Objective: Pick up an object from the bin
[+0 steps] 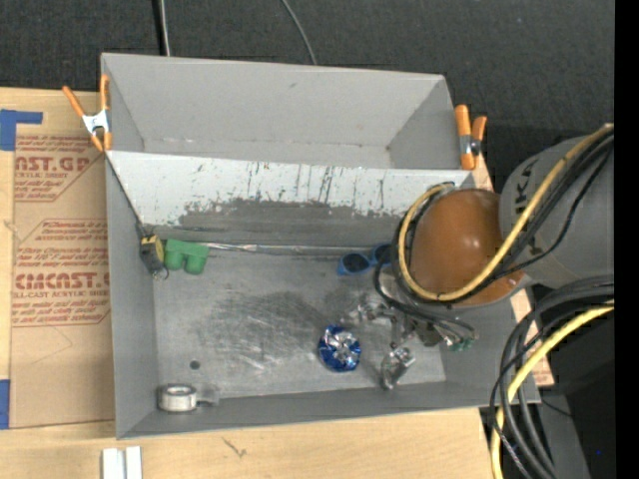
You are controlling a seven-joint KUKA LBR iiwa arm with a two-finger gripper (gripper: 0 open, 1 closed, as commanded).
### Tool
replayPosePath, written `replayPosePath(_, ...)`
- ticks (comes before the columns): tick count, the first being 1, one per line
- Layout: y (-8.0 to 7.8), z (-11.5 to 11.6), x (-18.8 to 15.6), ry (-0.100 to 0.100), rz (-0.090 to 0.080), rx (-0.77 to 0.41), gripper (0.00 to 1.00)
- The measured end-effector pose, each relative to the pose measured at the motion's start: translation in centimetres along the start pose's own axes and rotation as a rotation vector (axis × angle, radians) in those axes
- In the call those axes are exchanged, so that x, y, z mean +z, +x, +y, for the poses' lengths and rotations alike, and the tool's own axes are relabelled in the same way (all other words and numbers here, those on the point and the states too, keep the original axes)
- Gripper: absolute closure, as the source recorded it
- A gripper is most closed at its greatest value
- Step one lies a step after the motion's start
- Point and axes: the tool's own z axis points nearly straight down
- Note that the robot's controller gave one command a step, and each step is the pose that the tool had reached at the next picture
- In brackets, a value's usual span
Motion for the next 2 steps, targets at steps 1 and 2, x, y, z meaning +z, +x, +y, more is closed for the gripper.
replayPosePath(1, -2.49, 4.52, 0.08, -0.005, 0.007, -0.248, 0.0)
replayPosePath(2, -2.56, 4.56, 0.01, -0.005, 0.005, -0.247, 1.0)
